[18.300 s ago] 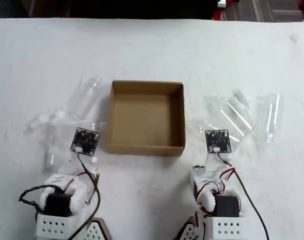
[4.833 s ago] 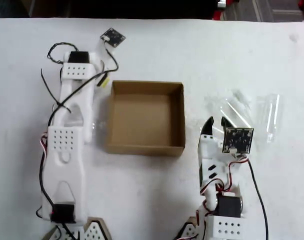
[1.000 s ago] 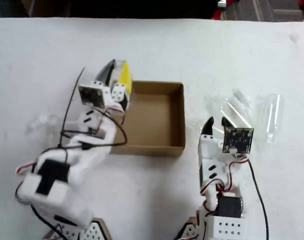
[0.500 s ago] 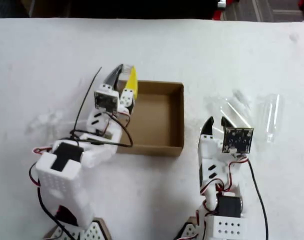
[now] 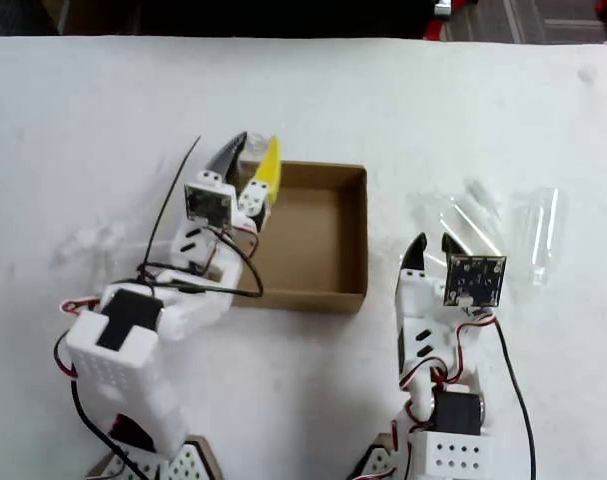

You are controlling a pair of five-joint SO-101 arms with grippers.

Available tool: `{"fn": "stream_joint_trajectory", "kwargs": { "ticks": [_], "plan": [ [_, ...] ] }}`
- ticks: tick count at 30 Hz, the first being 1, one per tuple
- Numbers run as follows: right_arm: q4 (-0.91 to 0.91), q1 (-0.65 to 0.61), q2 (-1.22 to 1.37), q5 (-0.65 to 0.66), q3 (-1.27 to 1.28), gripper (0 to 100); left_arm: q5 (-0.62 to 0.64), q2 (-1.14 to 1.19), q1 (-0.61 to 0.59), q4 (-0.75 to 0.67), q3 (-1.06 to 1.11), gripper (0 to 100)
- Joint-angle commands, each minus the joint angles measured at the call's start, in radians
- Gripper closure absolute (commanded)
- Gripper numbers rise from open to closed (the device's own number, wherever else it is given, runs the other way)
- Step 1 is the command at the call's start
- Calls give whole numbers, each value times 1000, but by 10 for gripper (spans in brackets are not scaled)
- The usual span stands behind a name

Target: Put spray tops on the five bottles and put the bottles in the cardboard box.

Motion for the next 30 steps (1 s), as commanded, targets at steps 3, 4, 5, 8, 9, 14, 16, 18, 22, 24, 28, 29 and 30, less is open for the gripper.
{"fn": "stream_joint_trajectory", "kwargs": {
  "ticks": [3, 4, 5, 8, 9, 14, 16, 18, 22, 24, 28, 29, 30],
  "plan": [
    [-25, 5, -5, 14, 8, 903, 92, -174, -10, 222, 6, 668],
    [-25, 5, -5, 14, 8, 903, 117, -199, -22, 245, 6, 668],
    [-25, 5, -5, 14, 8, 903, 140, -223, -36, 267, 6, 668],
    [-25, 5, -5, 14, 8, 903, 190, -292, -71, 333, 8, 668],
    [-25, 5, -5, 14, 8, 903, 206, -314, -74, 358, 11, 668],
    [-25, 5, -5, 14, 8, 903, 221, -469, -54, 376, 117, 668],
    [-25, 5, -5, 14, 8, 903, 222, -553, -47, 387, 164, 668],
    [-25, 5, -5, 14, 8, 903, 224, -638, -47, 440, 204, 668],
    [-25, 5, -5, 14, 8, 903, 224, -799, -74, 790, 169, 669],
    [-25, 5, -5, 14, 8, 903, 221, -862, -91, 1040, 95, 669],
    [-25, 5, -5, 14, 8, 903, 218, -880, -91, 1502, -120, 669],
    [-25, 5, -5, 14, 8, 903, 218, -858, -90, 1565, -167, 669],
    [-25, 5, -5, 14, 8, 903, 218, -828, -90, 1605, -212, 669]
  ]
}}
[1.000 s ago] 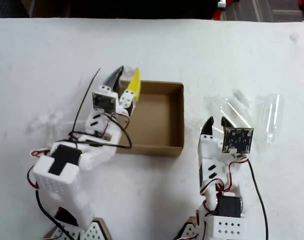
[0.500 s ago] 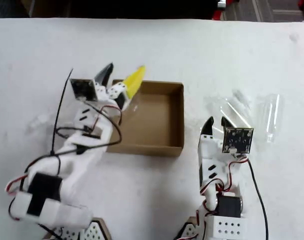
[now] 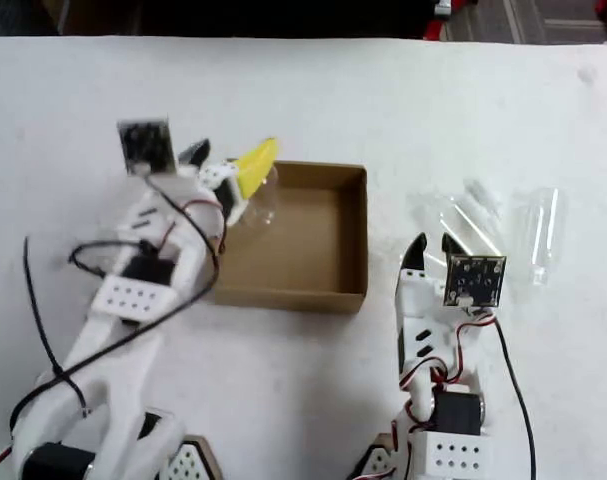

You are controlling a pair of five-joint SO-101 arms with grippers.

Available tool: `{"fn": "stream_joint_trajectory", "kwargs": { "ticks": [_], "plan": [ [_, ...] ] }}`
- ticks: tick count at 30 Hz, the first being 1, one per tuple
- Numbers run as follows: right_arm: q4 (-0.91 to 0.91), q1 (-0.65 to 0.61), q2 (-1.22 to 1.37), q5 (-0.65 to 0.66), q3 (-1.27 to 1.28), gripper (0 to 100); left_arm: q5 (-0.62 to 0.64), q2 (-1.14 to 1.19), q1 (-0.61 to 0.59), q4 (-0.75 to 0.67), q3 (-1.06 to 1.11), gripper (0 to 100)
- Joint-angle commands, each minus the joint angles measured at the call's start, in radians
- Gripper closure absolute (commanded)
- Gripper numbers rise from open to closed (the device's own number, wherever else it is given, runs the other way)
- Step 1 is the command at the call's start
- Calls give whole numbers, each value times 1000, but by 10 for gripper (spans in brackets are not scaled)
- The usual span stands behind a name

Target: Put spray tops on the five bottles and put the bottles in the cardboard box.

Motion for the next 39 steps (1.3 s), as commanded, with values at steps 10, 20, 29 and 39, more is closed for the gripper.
{"fn": "stream_joint_trajectory", "kwargs": {
  "ticks": [10, 20, 29, 39],
  "plan": [
    [-27, 5, -5, 14, 8, 903, 14, 277, -8, 388, -388, 669],
    [-38, 5, -5, 14, 8, 903, 14, 277, 35, 388, -385, 700],
    [-38, 5, -5, 14, 8, 903, 14, 277, 59, 388, -385, 923],
    [-38, 5, -5, 14, 8, 903, 14, 277, 59, 364, -400, 937]
  ]
}}
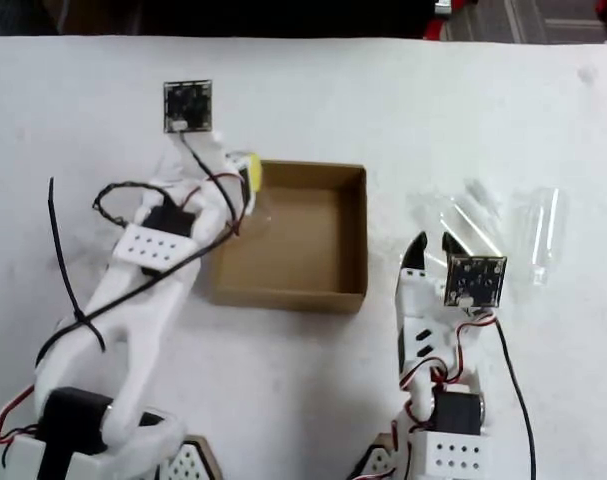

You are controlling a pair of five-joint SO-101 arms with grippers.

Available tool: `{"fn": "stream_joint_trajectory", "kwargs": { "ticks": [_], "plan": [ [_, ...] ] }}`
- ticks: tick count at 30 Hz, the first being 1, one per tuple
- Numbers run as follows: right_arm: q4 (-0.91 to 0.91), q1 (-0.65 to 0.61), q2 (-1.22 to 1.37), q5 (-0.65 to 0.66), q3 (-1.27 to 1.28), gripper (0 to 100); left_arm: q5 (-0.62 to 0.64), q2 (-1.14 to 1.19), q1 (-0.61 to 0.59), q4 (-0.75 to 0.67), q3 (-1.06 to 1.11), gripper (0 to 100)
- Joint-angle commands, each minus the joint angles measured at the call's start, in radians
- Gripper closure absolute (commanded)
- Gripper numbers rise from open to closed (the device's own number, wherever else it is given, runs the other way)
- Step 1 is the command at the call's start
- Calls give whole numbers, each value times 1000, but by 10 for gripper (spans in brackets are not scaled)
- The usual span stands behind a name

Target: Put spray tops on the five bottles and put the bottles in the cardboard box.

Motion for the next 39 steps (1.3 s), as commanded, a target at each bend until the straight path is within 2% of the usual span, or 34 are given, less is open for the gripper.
{"fn": "stream_joint_trajectory", "kwargs": {
  "ticks": [1, 11, 18, 26, 29, 33, 39],
  "plan": [
    [-27, 5, -5, 14, 8, 903, 12, 5, 12, -40, -68, 963],
    [-27, 5, -5, 14, 8, 903, 6, 12, 4, -272, 20, 980],
    [-25, 5, -5, 14, 8, 903, 0, 12, 4, -252, 20, 980],
    [-24, 5, -5, 14, 8, 903, -304, 12, 4, -204, 20, 980],
    [-24, 5, -5, 14, 8, 903, -374, 12, 2, -210, 38, 980],
    [-24, 5, -5, 14, 8, 903, -376, 12, 7, -212, 40, 979],
    [-24, 5, -5, 14, 8, 903, -308, 13, 4, -213, 48, 976]
  ]
}}
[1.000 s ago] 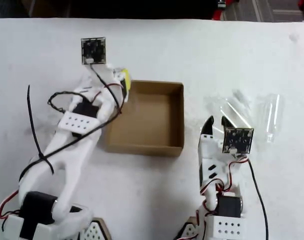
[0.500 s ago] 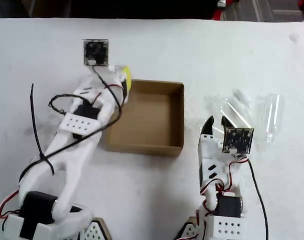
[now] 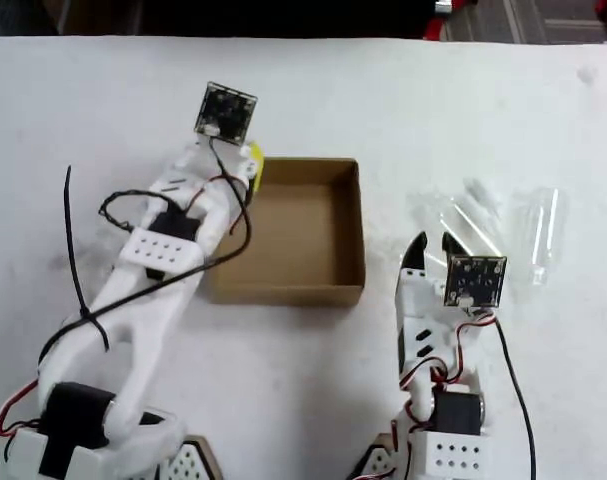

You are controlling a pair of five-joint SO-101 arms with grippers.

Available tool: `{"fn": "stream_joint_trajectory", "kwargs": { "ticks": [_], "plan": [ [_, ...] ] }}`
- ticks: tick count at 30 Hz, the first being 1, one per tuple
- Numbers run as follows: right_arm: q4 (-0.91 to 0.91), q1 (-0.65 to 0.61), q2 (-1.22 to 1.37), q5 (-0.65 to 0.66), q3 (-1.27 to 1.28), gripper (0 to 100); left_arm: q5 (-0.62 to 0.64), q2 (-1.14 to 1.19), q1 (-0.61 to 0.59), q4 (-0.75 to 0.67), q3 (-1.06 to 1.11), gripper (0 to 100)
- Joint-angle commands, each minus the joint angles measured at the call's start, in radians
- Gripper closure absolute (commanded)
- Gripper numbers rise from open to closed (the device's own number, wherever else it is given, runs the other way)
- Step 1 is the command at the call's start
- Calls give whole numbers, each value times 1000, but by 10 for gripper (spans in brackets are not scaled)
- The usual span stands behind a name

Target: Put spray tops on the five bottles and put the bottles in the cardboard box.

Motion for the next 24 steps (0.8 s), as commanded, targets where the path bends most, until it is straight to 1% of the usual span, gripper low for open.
{"fn": "stream_joint_trajectory", "kwargs": {
  "ticks": [1, 5, 8, 12, 17, 20, 22, 24],
  "plan": [
    [-24, 5, -5, 14, 8, 903, 43, -7, -2, -6, -2, 976],
    [-24, 5, -5, 14, 8, 903, 43, -2, -1, -6, -2, 977],
    [-22, 5, -5, 14, 8, 903, 43, 53, -1, -8, -11, 977],
    [-22, 5, -5, 14, 8, 903, 41, 111, -4, -100, -2, 976],
    [-25, 5, -5, 14, 8, 903, 44, 81, -22, -103, 2, 976],
    [-27, 5, -5, 14, 8, 903, 98, 65, -31, -104, 15, 970],
    [-27, 5, -5, 14, 8, 903, 140, 56, -38, -104, 21, 924],
    [-27, 5, -5, 14, 8, 903, 175, 53, -44, -103, 21, 838]
  ]
}}
